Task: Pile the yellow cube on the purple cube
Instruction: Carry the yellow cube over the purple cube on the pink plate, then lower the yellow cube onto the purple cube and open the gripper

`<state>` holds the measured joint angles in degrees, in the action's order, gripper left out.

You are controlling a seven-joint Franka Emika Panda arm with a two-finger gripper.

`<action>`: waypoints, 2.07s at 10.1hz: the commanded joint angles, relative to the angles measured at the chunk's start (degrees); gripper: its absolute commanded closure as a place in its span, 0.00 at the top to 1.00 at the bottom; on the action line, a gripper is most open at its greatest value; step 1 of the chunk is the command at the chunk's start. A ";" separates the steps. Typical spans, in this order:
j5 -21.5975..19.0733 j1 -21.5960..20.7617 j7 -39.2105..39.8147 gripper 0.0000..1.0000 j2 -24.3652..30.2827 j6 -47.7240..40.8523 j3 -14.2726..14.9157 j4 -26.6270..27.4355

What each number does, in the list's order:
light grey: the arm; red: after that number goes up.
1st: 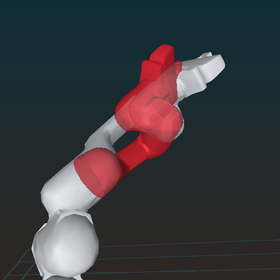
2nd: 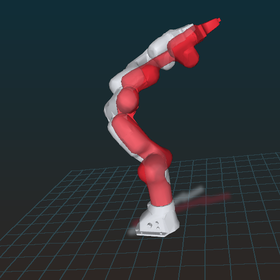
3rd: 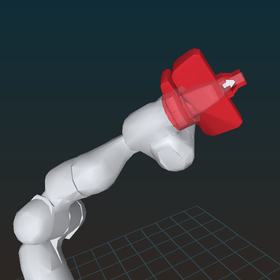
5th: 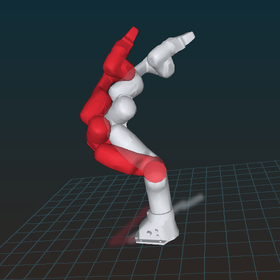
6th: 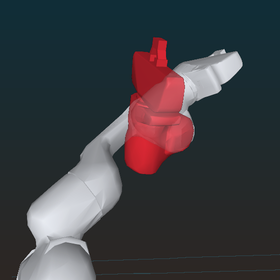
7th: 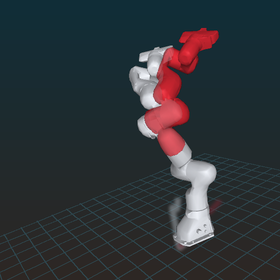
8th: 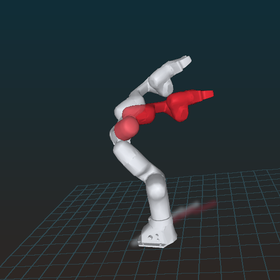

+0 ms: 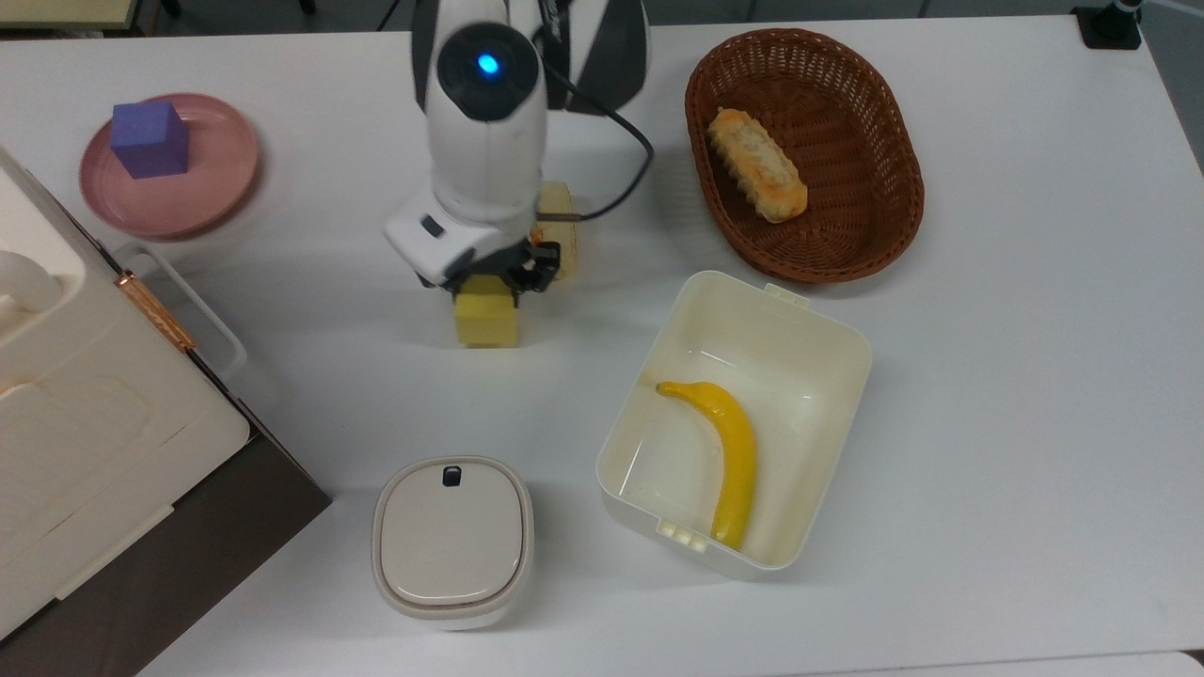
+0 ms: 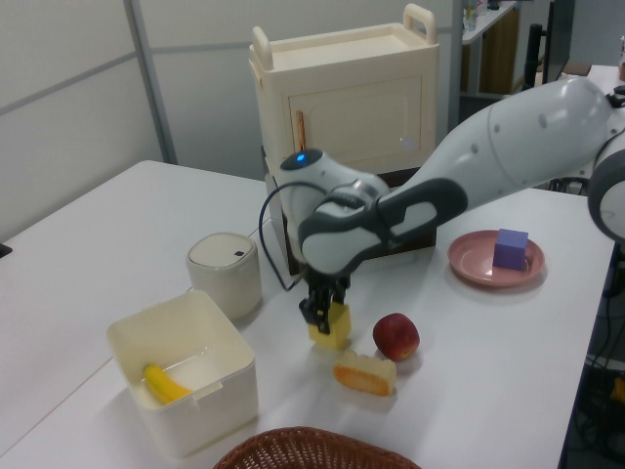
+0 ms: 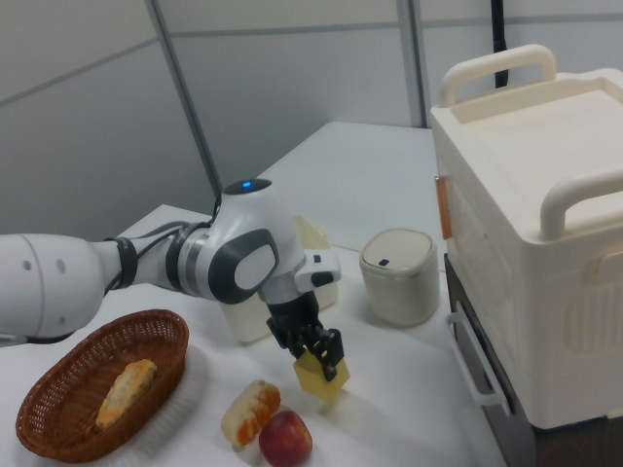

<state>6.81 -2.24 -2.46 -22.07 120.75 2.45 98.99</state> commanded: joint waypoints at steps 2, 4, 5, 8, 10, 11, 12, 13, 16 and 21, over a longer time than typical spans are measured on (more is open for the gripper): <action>0.57 10.91 15.16 0.24 11.85 -5.17 0.01 5.67; 0.57 20.04 24.81 0.25 13.98 -6.49 0.01 6.04; 0.57 24.70 30.87 0.25 14.77 -6.58 0.01 6.21; 0.57 37.19 53.18 0.27 14.52 -5.71 0.10 6.74; 0.48 40.90 60.27 0.27 14.51 -6.31 0.54 7.70; 0.48 41.18 60.29 0.28 14.34 -6.23 0.54 7.62; 0.48 41.18 60.29 0.36 14.25 -6.23 0.54 7.62; -0.12 41.18 59.59 0.77 13.90 -6.14 0.54 7.45; -0.39 41.01 57.48 0.86 13.46 -5.70 0.45 7.27; -1.53 34.88 39.05 1.00 14.77 -12.72 -5.93 1.04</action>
<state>6.68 36.97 50.91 -8.98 111.90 0.22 101.50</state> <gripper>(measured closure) 0.000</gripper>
